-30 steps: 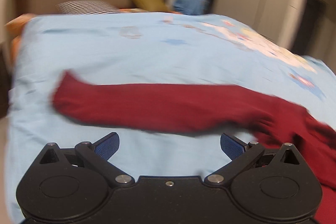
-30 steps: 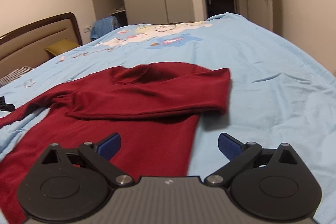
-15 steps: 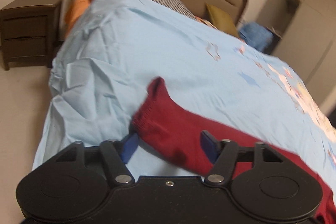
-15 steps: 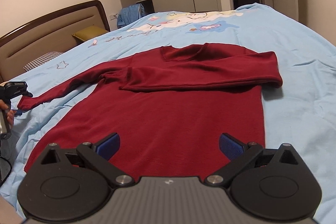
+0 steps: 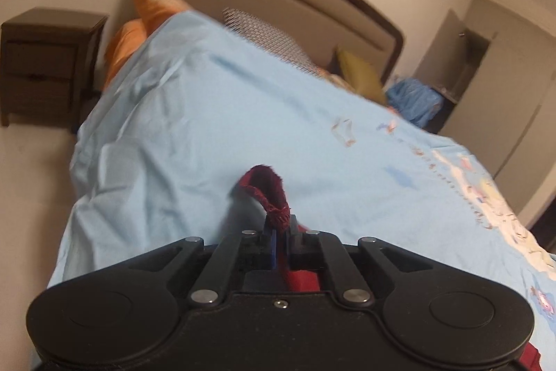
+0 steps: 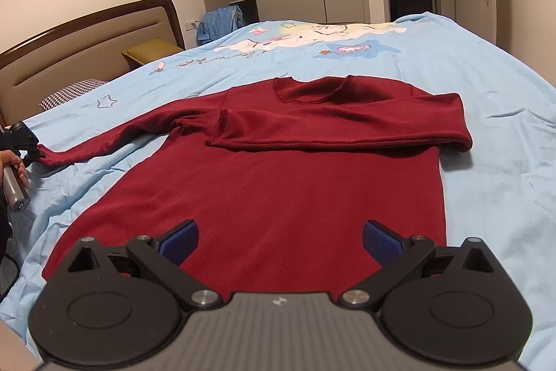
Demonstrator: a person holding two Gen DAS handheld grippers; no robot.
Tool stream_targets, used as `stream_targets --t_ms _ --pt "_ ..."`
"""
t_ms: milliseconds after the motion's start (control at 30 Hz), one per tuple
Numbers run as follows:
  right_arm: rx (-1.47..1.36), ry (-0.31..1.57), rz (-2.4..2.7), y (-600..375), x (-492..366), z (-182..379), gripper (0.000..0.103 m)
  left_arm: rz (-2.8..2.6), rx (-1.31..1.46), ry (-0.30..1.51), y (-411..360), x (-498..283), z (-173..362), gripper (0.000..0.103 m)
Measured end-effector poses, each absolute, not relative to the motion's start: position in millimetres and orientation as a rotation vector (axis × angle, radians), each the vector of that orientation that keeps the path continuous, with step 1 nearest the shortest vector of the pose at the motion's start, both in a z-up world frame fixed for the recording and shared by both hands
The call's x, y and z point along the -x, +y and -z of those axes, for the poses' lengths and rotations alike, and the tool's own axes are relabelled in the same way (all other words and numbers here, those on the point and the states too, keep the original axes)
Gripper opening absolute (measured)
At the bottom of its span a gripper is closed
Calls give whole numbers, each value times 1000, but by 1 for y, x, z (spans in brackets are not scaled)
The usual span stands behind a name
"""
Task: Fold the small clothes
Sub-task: 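Grasp the cuff of the other sleeve with the left gripper, then lift the sleeve and fold it across the body, open left gripper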
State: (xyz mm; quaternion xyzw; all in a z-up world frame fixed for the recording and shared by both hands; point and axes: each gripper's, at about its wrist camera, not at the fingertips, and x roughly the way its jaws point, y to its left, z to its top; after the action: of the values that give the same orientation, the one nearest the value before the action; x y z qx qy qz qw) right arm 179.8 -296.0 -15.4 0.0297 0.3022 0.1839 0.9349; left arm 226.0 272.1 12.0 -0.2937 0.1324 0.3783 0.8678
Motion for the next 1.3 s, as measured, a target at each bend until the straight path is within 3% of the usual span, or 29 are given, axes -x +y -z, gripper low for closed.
stream_targets --t_ms 267,467,633,767,967,1300 --pt "-85 602 -366 -305 -179 16 103 -556 405 124 223 -261 -86 3" --pt "-116 602 -344 -317 -180 20 103 -328 237 52 147 -294 -140 3" --pt "-140 603 -321 -331 -182 24 103 -140 188 43 72 -325 -155 3" --pt "-156 605 -297 -344 -184 28 103 1 155 74 8 -351 -144 3" --pt "-178 613 -252 -362 -184 33 103 168 125 193 -75 -382 -84 3" --pt "-191 628 -177 -394 -176 39 103 290 78 385 -129 -405 4 4"
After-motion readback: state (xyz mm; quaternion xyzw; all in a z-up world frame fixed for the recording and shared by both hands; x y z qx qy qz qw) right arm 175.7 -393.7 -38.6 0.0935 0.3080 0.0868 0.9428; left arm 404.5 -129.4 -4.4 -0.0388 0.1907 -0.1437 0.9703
